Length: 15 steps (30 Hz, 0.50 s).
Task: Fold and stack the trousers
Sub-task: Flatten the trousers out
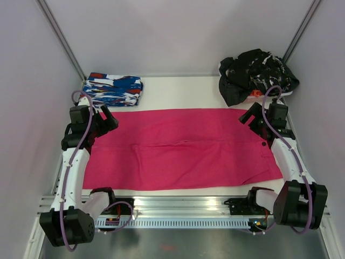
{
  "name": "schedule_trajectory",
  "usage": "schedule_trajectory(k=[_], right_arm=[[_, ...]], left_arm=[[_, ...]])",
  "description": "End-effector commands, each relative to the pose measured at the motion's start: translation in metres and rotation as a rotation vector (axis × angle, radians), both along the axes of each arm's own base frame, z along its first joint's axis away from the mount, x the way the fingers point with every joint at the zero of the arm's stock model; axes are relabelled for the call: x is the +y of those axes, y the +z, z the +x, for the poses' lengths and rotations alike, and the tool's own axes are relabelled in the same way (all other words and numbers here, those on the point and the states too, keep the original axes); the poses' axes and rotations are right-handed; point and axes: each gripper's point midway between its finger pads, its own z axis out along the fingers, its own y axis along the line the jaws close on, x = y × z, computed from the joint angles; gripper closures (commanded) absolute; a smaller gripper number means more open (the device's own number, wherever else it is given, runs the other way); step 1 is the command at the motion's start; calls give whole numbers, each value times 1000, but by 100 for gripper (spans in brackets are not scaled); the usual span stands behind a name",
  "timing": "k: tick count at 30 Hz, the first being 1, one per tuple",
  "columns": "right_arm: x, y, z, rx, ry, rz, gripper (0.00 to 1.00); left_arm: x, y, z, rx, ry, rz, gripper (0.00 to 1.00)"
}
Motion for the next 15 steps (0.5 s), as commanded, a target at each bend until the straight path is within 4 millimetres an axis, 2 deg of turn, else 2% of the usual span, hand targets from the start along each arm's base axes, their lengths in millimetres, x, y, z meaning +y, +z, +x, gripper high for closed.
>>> schedule_trajectory(k=[1,9,13,14,15], right_arm=[[8,25,11,-105,26,30,2],[9,48,19,-143,92,-26,2],[-4,52,23,-126,34,-67,2],[-13,52,24,-116,-11,-86,2],[-14,51,25,-116,-36,-76,2]], left_arm=[[-16,5,-2,-45,-117,-15,8],[-24,5,-2,-75,-144,-48,7],[-19,0,7,-50,-94,-69,5],[-19,-1,9,-41,-83,-77,5],[-19,2,12,-46,-72,-93,5]])
